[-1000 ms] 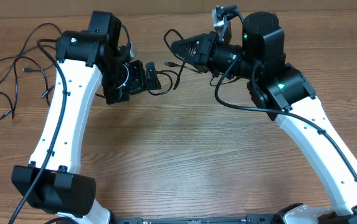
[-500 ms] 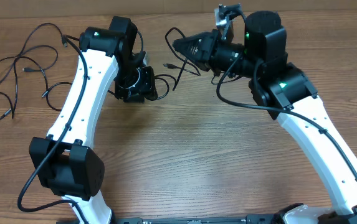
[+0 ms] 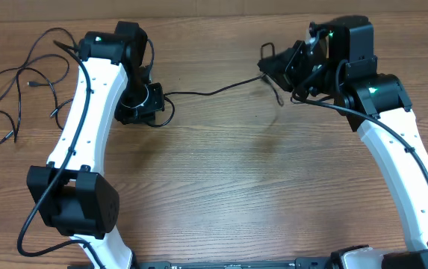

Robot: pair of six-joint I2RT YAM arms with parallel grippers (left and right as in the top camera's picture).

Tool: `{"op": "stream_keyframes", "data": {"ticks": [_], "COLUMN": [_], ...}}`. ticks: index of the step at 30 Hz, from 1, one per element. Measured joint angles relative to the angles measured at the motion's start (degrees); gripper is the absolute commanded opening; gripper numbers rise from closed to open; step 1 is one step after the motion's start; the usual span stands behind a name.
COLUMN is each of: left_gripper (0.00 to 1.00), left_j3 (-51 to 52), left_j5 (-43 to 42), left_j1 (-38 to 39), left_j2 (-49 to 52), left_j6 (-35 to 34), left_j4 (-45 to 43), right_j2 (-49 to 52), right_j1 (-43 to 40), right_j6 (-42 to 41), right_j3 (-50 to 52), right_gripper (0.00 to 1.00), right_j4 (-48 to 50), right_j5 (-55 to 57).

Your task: Untangle cables

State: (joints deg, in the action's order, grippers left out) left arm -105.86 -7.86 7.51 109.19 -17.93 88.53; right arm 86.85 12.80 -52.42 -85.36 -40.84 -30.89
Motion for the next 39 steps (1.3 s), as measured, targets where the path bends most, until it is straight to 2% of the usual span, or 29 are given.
{"op": "stream_keyframes", "data": {"ticks": [13, 15, 19, 21, 23, 24, 39], "left_gripper": [0.05, 0.11, 0.16, 0.14, 0.05, 0.04, 0.07], "left_j3": [0.0, 0.0, 0.0, 0.0, 0.0, 0.0, 0.0], "left_j5": [1.7, 1.9, 3.7, 4.8, 5.2, 5.2, 4.2], "left_j1": [-2.9, -3.6, -5.2, -6.3, -6.9, -7.1, -7.0], "left_j2": [0.0, 0.0, 0.0, 0.0, 0.0, 0.0, 0.0], "left_j6": [0.0, 0.0, -1.0, -1.5, -1.6, -1.6, -1.8], "left_j4": [0.3, 0.2, 0.2, 0.2, 0.2, 0.2, -0.3], "right_j2": [0.0, 0.0, 0.0, 0.0, 0.0, 0.0, 0.0], "right_j1": [0.0, 0.0, 0.0, 0.0, -0.1, -0.1, 0.2], "right_j6": [0.8, 0.8, 0.8, 0.8, 0.8, 0.9, 1.0], "right_j3": [0.0, 0.0, 0.0, 0.0, 0.0, 0.0, 0.0], "right_gripper": [0.04, 0.04, 0.04, 0.04, 0.04, 0.04, 0.04], "right_j4": [-10.6, -11.1, -11.6, -11.7, -11.9, -12.0, -13.0], "right_j5": [17.5, 19.4, 23.5, 25.0, 25.8, 26.1, 26.7]}}
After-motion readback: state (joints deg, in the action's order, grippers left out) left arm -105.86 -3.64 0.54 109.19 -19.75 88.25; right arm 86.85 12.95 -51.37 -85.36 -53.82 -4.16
